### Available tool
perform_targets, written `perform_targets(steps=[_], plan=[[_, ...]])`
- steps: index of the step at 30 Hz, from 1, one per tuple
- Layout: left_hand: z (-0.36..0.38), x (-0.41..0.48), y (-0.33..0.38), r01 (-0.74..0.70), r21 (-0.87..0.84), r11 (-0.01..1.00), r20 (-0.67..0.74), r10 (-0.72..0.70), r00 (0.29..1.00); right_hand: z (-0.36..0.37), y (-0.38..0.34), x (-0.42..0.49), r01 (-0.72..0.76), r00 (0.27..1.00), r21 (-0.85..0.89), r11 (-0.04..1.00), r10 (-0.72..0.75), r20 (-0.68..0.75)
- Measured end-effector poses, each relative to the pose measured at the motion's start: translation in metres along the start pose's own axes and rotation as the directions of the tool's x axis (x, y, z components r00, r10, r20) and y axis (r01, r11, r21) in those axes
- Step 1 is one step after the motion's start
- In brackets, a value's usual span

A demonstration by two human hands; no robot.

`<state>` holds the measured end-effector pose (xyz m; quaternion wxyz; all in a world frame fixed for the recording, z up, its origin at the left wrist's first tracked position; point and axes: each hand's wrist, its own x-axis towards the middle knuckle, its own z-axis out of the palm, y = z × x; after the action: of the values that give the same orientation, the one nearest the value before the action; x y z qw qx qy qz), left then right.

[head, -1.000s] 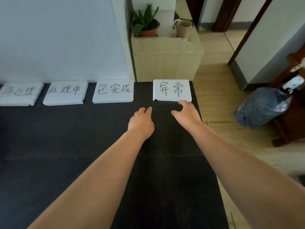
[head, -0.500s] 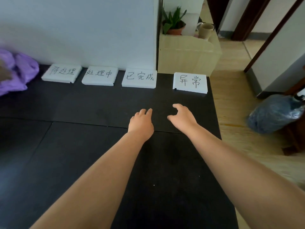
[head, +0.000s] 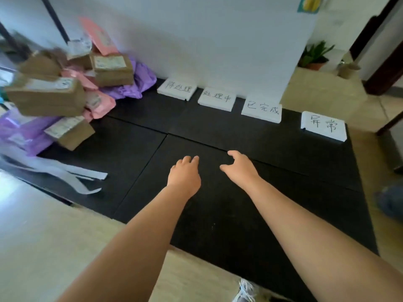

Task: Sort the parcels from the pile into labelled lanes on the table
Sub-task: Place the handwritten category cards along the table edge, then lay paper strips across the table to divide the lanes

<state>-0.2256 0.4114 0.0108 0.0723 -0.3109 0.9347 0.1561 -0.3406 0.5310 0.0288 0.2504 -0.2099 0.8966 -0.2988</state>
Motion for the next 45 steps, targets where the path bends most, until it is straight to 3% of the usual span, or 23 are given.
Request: perform_targets(steps=[6,16,23,31,36,45], plan=[[-0.024,-0.045,-0.108,0.134,-0.028,0.991,-0.054,-0.135,0.989,0.083,-0.084,-0.032,0.151,0.984,-0.024,0.988,-0.148,0.099],[-0.036,-0.075,-0.231,0.371,-0.091,0.924,-0.048,-0.376,0.925,0.175,-0.166,-0.017,0.279,0.927,-0.093,0.956,-0.242,0.288],[-0.033,-0.069,-0.286,0.621,-0.307,0.721,0.035,-0.644,0.764,0.232,-0.215,0.009,0.369,0.863,-0.121,0.921,-0.292,0.412],[-0.037,-0.074,-0.353,0.678,-0.445,0.585,0.049,-0.740,0.671,0.293,-0.271,0.021,0.466,0.781,-0.143,0.873,-0.330,0.530],[-0.050,-0.058,-0.416,0.660,-0.506,0.555,0.071,-0.736,0.673,0.342,-0.306,0.025,0.456,0.789,-0.152,0.877,-0.319,0.525],[-0.063,-0.031,-0.523,0.561,-0.517,0.646,0.148,-0.579,0.802,0.417,-0.348,0.028,0.291,0.884,-0.265,0.919,-0.152,0.443]])
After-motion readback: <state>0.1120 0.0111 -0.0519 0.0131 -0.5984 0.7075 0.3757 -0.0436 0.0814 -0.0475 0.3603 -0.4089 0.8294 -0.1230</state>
